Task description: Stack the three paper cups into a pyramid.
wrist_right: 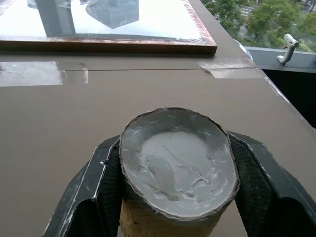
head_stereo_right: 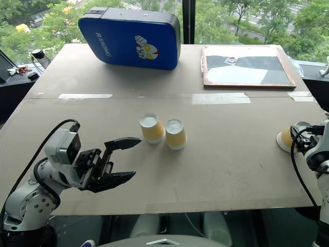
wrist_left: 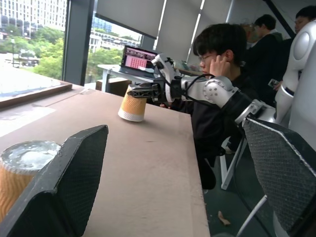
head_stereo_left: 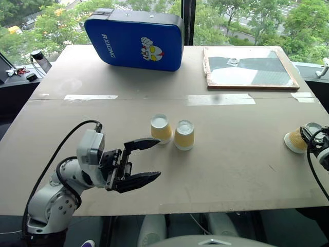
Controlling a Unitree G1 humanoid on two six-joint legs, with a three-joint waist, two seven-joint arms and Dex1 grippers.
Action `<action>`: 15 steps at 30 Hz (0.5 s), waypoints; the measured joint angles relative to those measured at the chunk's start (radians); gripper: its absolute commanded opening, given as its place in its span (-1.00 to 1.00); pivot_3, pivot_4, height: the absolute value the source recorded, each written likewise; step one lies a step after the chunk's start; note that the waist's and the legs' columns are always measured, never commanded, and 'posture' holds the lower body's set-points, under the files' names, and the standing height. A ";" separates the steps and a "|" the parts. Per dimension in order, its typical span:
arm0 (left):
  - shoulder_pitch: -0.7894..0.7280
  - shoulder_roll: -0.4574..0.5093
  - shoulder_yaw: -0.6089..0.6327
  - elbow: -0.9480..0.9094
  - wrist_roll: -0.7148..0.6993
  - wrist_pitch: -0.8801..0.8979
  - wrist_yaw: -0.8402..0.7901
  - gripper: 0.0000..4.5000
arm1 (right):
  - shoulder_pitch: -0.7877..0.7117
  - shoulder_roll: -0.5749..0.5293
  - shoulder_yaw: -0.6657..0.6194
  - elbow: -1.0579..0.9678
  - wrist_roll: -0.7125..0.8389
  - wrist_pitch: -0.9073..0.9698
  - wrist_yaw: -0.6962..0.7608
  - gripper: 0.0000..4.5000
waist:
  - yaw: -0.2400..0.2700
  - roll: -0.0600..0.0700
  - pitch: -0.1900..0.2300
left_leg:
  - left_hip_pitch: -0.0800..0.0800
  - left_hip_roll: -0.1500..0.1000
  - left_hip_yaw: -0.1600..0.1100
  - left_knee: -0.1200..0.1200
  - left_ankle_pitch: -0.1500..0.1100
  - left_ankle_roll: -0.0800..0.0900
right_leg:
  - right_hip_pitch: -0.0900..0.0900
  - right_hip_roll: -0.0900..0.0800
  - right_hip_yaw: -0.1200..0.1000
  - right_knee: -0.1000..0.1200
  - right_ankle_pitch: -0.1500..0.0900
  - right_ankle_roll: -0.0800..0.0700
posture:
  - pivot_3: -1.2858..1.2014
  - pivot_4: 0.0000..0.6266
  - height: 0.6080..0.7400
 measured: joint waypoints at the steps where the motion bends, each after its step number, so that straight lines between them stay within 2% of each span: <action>1: 0.015 -0.010 0.016 0.020 0.006 -0.013 0.008 1.00 | -0.027 -0.013 0.018 -0.032 0.030 0.015 0.016 0.00 | -0.006 0.001 0.000 | 0.000 0.000 0.000 0.000 0.000 0.000 | 0.000 0.000 0.000 0.000 0.000 0.000 | 0.03 -0.52 1.00; 4: 0.081 -0.035 0.086 0.099 0.043 -0.072 0.021 1.00 | -0.177 -0.048 0.129 -0.142 0.154 0.093 0.064 0.00 | -0.016 0.000 0.001 | 0.001 0.001 -0.002 -0.002 0.000 0.000 | -0.001 0.002 0.000 0.000 0.000 0.000 | 0.03 -0.52 1.00; 7: 0.119 -0.038 0.143 0.153 0.061 -0.107 0.029 1.00 | -0.320 -0.053 0.252 -0.191 0.243 0.169 0.084 0.00 | -0.004 -0.003 0.002 | -0.001 0.001 -0.004 -0.002 0.000 0.000 | -0.001 0.001 -0.003 0.000 0.000 -0.001 | 0.03 -0.52 1.00; 11: 0.142 -0.033 0.206 0.183 0.045 -0.110 0.013 1.00 | -0.503 -0.046 0.442 -0.184 0.276 0.247 0.111 0.00 | 0.005 -0.003 0.003 | -0.006 0.000 -0.003 -0.001 0.000 0.000 | -0.006 -0.004 -0.004 -0.001 0.000 0.000 | 0.03 -0.52 1.00; 13: 0.152 -0.012 0.235 0.192 0.019 -0.104 -0.019 1.00 | -0.616 -0.012 0.553 -0.179 0.275 0.273 0.127 0.00 | 0.000 -0.004 0.002 | -0.015 0.001 -0.004 0.002 0.000 0.000 | -0.014 -0.003 -0.005 0.002 0.000 0.000 | 0.03 -0.52 1.00; 15: 0.157 -0.004 0.254 0.202 0.001 -0.097 -0.043 1.00 | -0.676 0.029 0.622 -0.168 0.273 0.292 0.127 0.00 | -0.001 -0.004 0.002 | -0.017 0.001 -0.005 0.002 0.000 0.000 | -0.015 -0.003 -0.006 0.002 0.000 0.000 | 0.03 -0.52 1.00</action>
